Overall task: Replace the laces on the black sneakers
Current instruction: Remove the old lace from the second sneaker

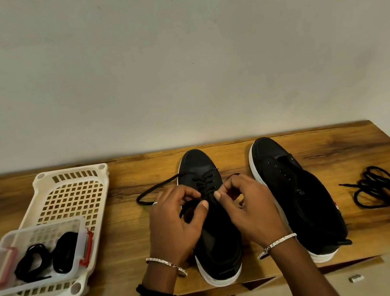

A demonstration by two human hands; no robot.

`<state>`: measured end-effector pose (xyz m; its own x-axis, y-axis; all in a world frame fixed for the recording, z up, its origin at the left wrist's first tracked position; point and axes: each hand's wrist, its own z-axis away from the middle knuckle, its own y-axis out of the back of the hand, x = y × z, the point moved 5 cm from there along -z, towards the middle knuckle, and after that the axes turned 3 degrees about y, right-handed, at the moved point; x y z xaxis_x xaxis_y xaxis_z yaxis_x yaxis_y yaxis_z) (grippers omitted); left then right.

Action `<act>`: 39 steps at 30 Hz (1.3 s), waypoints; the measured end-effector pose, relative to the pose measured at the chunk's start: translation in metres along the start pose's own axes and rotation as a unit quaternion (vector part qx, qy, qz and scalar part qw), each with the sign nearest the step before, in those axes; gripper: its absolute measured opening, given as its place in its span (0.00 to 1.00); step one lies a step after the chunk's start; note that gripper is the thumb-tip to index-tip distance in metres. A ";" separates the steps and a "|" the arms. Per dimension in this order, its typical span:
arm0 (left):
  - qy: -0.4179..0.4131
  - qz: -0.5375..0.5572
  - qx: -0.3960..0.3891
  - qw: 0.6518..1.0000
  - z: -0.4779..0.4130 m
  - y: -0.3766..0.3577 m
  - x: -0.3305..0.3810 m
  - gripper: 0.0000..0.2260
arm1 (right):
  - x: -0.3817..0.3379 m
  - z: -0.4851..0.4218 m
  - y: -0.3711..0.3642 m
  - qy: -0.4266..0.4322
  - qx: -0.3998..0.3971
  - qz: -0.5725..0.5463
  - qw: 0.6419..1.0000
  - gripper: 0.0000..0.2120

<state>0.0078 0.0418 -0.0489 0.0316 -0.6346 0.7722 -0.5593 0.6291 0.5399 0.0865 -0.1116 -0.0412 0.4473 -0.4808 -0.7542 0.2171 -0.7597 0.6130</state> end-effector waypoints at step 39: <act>0.012 -0.082 0.035 0.996 0.000 -0.010 0.009 0.15 | 0.009 0.005 -0.012 -0.167 0.100 -0.201 0.960 0.05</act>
<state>0.0136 0.0301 -0.0476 0.1464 -0.7148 0.6839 -0.6008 0.4850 0.6355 0.0837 -0.1091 -0.0564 0.0513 -0.2198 -0.9742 0.1278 -0.9660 0.2246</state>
